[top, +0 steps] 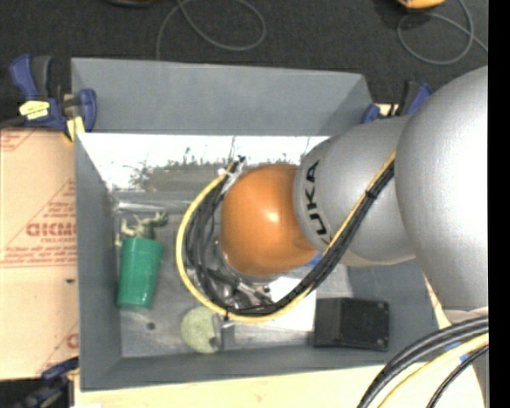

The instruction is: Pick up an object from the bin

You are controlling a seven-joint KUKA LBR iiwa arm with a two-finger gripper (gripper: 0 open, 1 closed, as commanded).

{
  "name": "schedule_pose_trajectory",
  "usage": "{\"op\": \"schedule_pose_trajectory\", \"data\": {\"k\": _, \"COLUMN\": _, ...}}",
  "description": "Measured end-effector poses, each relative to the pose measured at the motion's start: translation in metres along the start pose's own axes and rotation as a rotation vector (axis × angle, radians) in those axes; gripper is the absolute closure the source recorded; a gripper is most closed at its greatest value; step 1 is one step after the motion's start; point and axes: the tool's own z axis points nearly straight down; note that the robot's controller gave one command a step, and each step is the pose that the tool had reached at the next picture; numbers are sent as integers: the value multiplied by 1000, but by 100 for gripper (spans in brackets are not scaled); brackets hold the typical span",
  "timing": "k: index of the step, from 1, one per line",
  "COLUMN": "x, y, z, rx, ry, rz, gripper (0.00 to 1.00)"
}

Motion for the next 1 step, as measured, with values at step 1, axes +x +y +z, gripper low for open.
{"op": "schedule_pose_trajectory", "data": {"k": 1, "x": -6, "y": -2, "z": 19, "rx": 1, "ry": 2, "rz": 150, "gripper": 0}}
